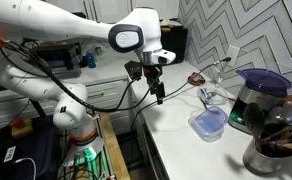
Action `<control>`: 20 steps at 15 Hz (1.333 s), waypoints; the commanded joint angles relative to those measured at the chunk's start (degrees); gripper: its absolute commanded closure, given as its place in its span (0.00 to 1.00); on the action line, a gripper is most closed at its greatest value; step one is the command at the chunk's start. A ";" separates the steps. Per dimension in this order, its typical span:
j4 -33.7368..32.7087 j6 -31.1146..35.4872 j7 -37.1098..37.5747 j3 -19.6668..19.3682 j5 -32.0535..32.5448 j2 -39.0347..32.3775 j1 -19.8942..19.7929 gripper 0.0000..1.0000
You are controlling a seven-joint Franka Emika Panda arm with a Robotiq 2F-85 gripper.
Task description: Pick up the clear lunch box without a lid and move it to the left side of the kitchen counter
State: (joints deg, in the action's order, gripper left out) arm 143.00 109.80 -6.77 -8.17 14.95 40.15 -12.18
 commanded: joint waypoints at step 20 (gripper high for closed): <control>-10.19 12.01 18.47 0.91 -6.79 -17.07 0.26 0.00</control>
State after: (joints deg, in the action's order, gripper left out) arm 139.82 115.72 4.24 -8.07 11.82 34.44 -12.15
